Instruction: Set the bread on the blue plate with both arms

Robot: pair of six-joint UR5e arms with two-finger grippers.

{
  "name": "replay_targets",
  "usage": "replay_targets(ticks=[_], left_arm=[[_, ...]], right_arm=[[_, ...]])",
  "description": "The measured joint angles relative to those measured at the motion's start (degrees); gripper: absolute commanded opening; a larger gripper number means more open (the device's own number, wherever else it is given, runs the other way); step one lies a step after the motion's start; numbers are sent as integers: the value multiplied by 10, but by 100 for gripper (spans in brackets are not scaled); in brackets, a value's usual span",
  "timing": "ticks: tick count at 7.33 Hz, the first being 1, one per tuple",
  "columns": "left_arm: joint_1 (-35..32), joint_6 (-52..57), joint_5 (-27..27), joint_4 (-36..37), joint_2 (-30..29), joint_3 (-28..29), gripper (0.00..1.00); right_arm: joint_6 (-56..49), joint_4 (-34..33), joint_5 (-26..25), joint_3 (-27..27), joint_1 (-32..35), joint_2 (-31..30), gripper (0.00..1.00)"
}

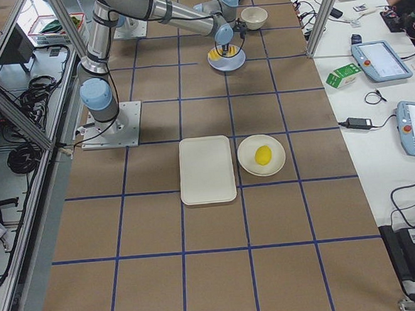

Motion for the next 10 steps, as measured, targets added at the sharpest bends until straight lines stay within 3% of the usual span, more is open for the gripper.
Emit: replay_targets(ticks=[2, 6, 8, 10], left_arm=[[-4, -3, 11, -35, 28, 15, 100], [-5, 1, 37, -39, 55, -16, 100], [-5, 0, 37, -37, 65, -26, 100], [-5, -2, 39, -37, 66, -21, 100]], right_arm=[[-1, -6, 0, 0, 1, 8, 57], [-2, -28, 0, 0, 13, 20, 79], [-5, -28, -2, -1, 13, 16, 100], [-6, -21, -8, -1, 6, -11, 100]])
